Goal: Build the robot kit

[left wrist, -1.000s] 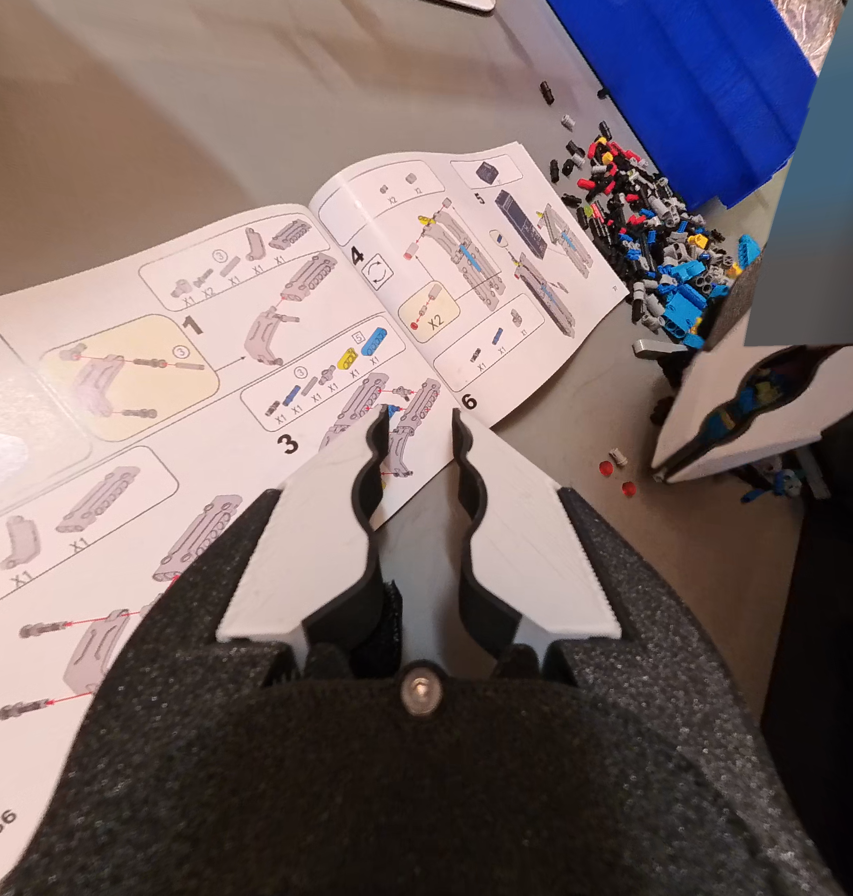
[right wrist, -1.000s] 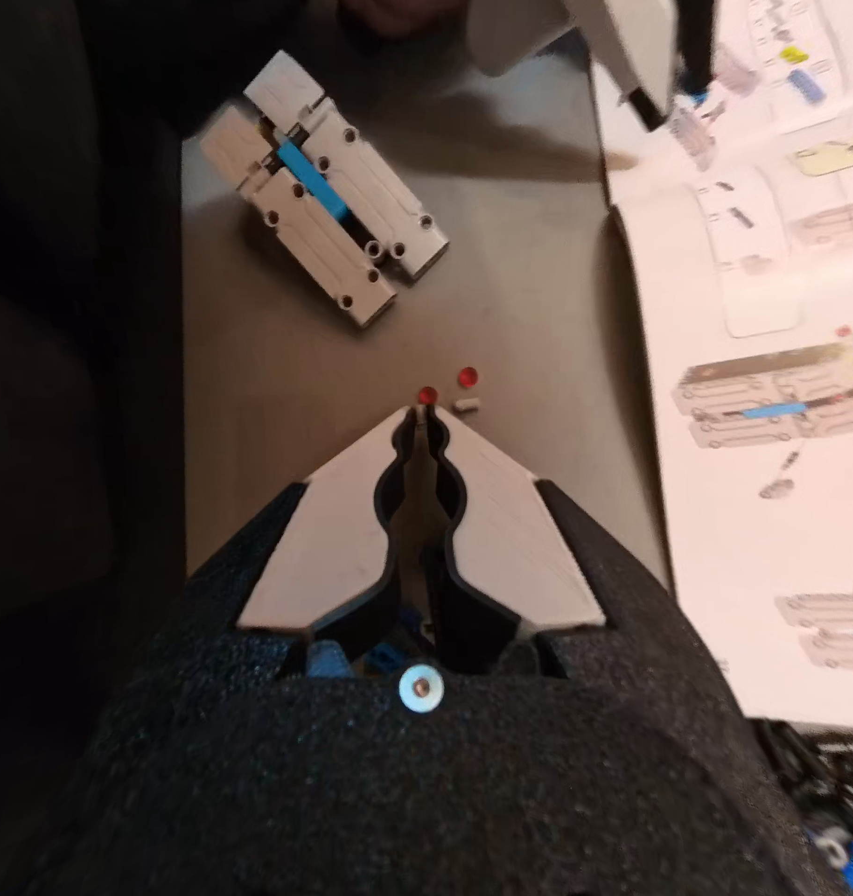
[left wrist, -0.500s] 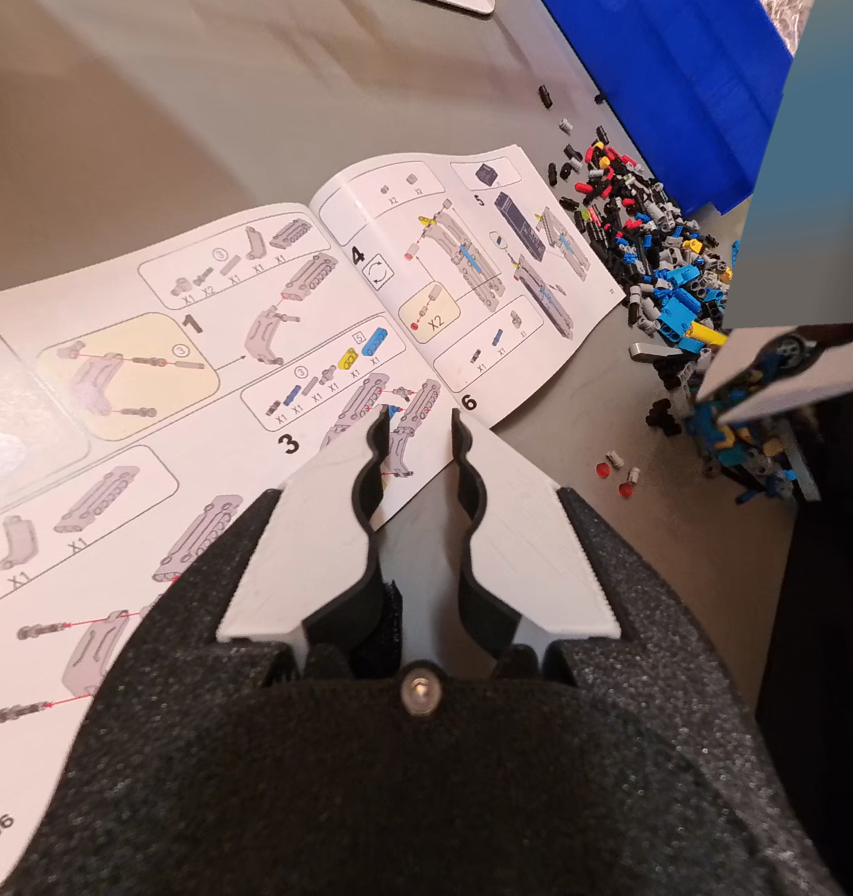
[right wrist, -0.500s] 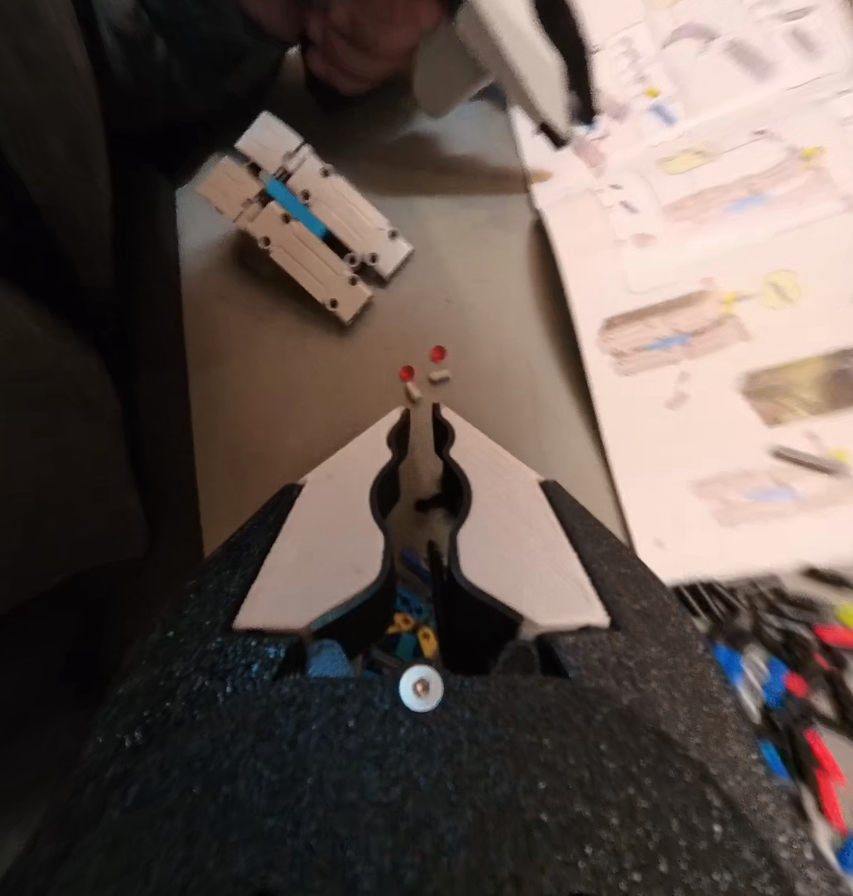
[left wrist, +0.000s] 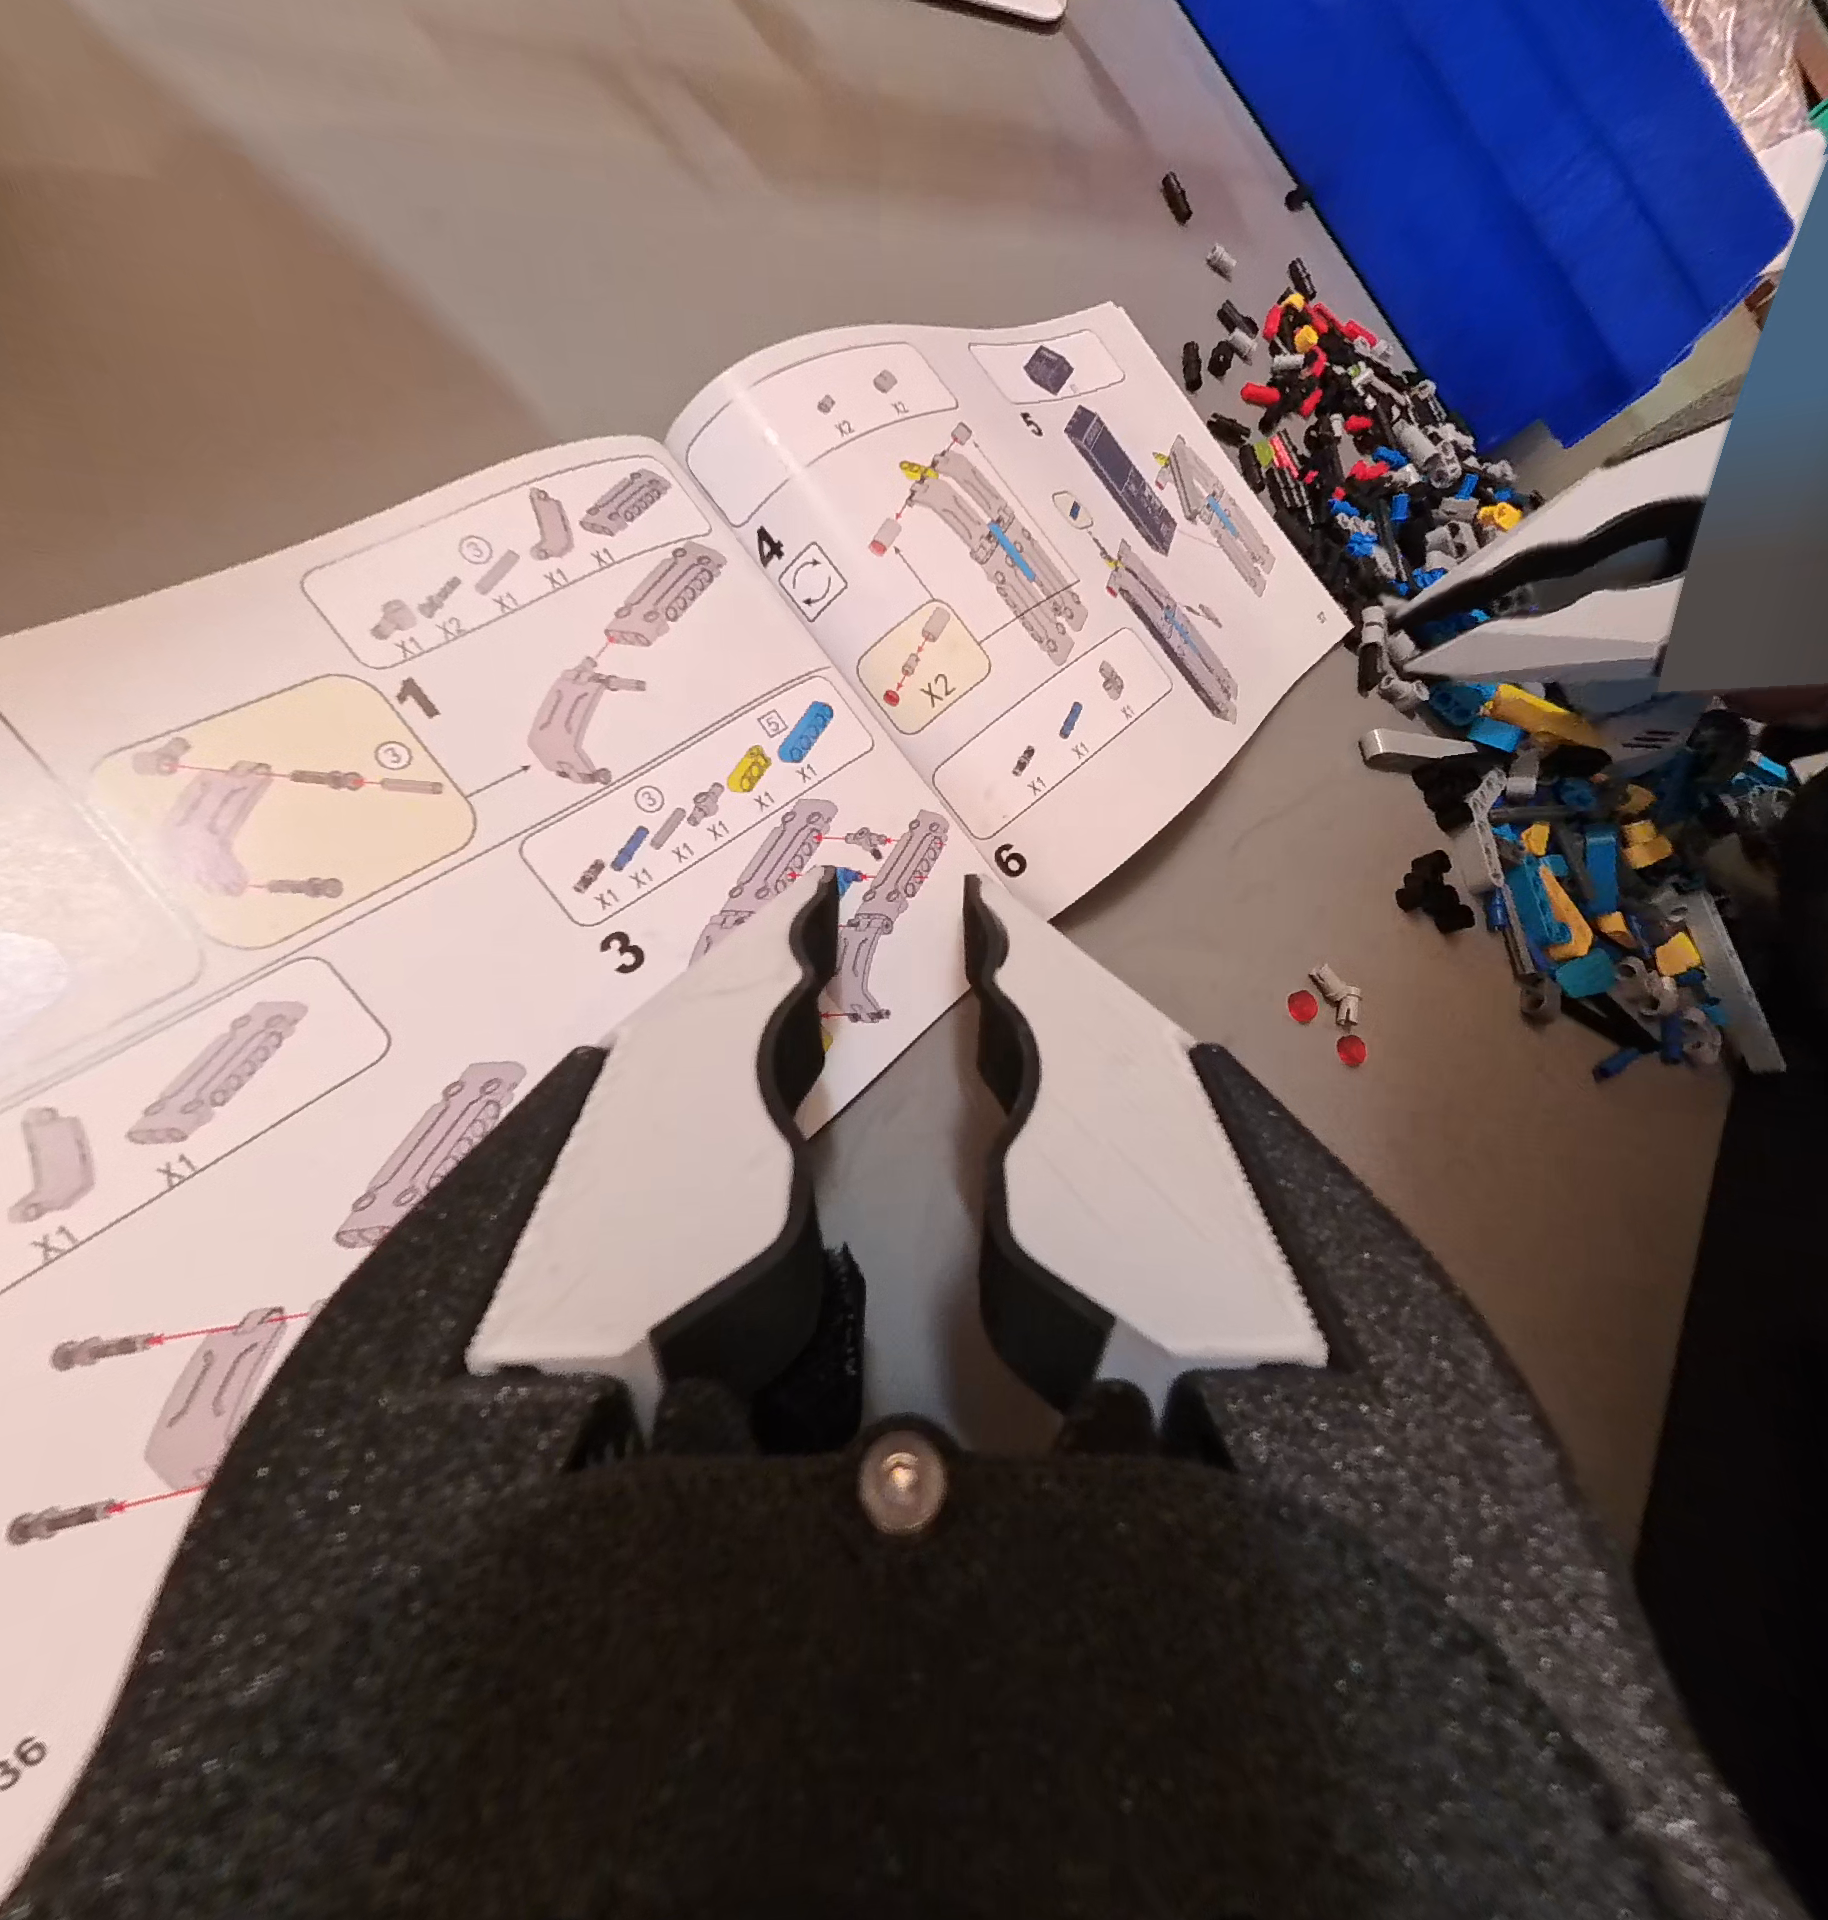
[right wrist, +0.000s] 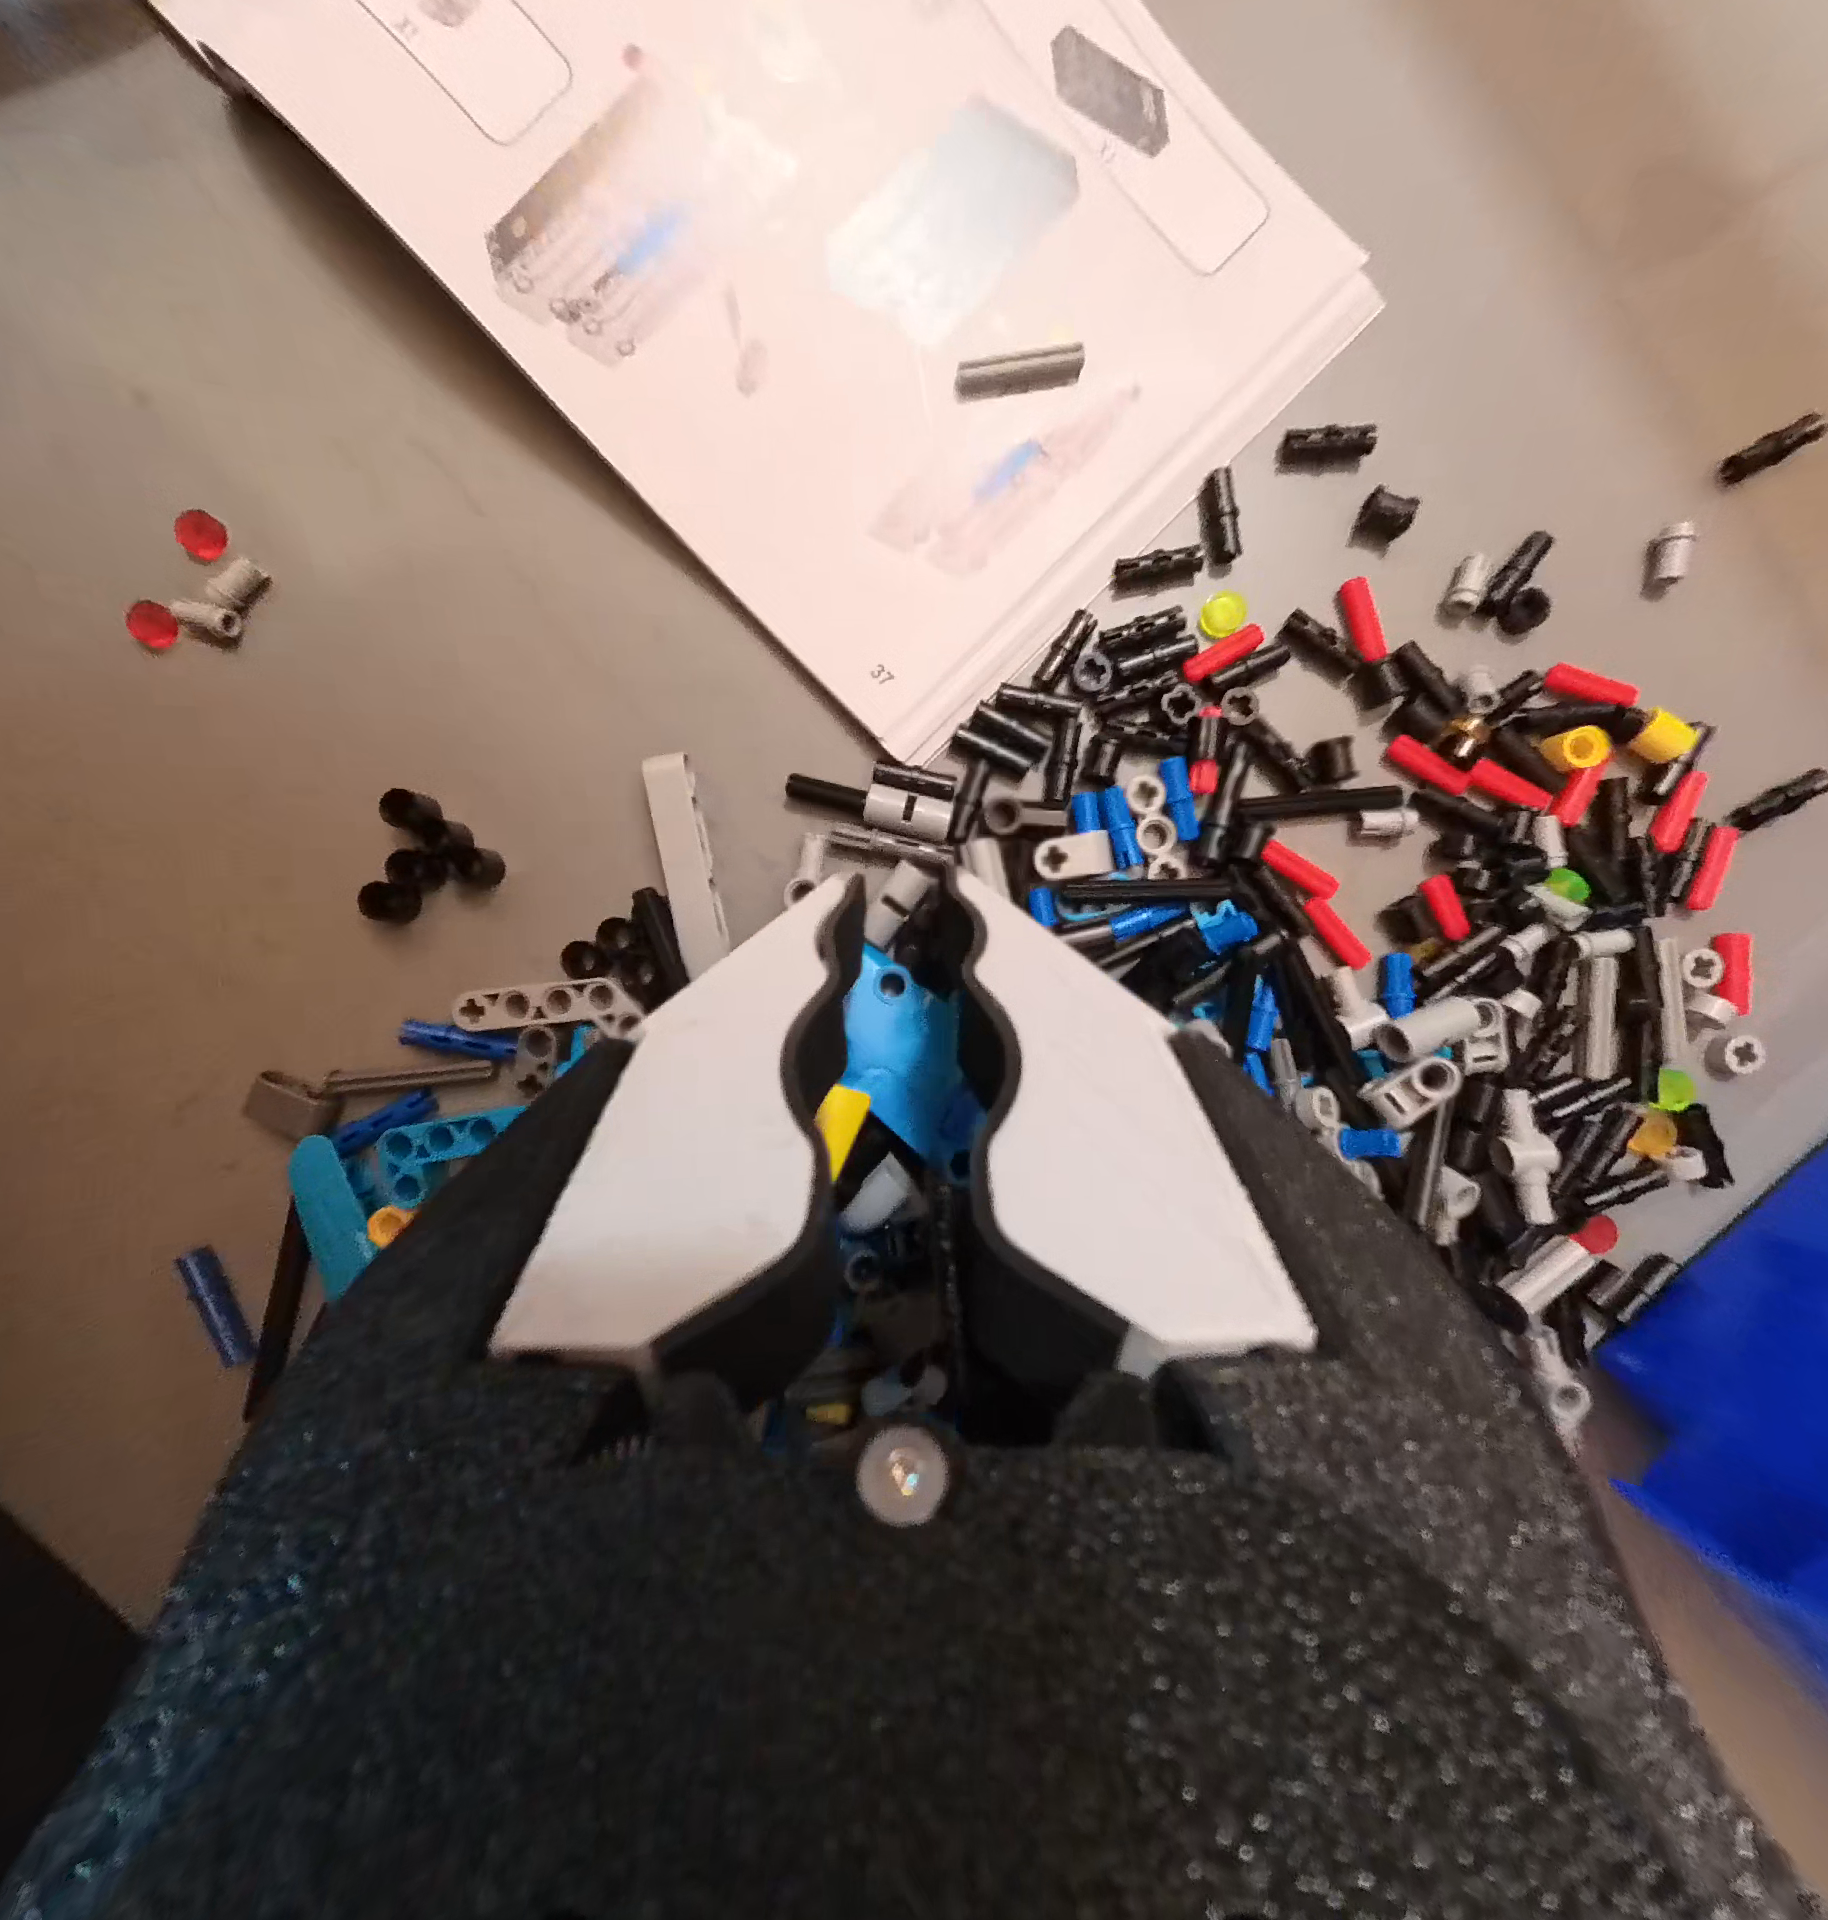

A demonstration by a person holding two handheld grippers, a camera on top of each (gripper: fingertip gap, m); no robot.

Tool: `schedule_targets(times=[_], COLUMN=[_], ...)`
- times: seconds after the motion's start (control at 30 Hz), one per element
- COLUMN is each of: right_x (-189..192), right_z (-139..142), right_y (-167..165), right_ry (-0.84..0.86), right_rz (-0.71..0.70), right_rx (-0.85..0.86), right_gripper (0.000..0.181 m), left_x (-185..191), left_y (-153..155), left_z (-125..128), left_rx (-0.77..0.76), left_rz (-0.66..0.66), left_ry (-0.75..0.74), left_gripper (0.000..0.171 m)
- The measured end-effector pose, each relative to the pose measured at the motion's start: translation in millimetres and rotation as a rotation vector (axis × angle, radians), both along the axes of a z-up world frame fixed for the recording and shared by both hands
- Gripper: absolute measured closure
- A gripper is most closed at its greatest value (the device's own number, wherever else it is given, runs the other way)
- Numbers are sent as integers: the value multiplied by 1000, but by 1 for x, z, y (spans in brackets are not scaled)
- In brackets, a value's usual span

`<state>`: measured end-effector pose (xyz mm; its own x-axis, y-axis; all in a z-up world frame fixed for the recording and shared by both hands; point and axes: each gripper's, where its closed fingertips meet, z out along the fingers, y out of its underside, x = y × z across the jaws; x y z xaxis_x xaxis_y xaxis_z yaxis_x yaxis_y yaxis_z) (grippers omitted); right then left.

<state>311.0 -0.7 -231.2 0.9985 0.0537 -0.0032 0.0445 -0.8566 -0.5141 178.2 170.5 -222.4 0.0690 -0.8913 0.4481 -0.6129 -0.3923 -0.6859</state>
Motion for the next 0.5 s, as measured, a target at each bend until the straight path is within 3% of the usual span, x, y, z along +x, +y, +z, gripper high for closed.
schedule_targets(times=[0.2, 0.3, 0.4, 0.47, 0.5], right_x=[0, -7, -61, -114, -131], right_z=[-1, 11, 35, 36, 29], right_y=[-4, 4, 21, 23, 24], right_ry=[-15, -22, 173, 313, 303], right_rz=[10, 49, 204, 385, 460], right_rx=[-17, 43, 147, 126, 109], right_gripper=[172, 173, 173, 174, 174], left_x=[0, 0, 0, 0, 0], left_y=[0, 0, 0, 0, 0], left_z=[0, 0, 0, 0, 0], left_rx=[10, 2, 0, -5, -7], left_rz=[-1, 0, 0, 0, -1], left_ry=[2, 0, 0, -1, -1], left_gripper=[148, 148, 148, 148, 148])
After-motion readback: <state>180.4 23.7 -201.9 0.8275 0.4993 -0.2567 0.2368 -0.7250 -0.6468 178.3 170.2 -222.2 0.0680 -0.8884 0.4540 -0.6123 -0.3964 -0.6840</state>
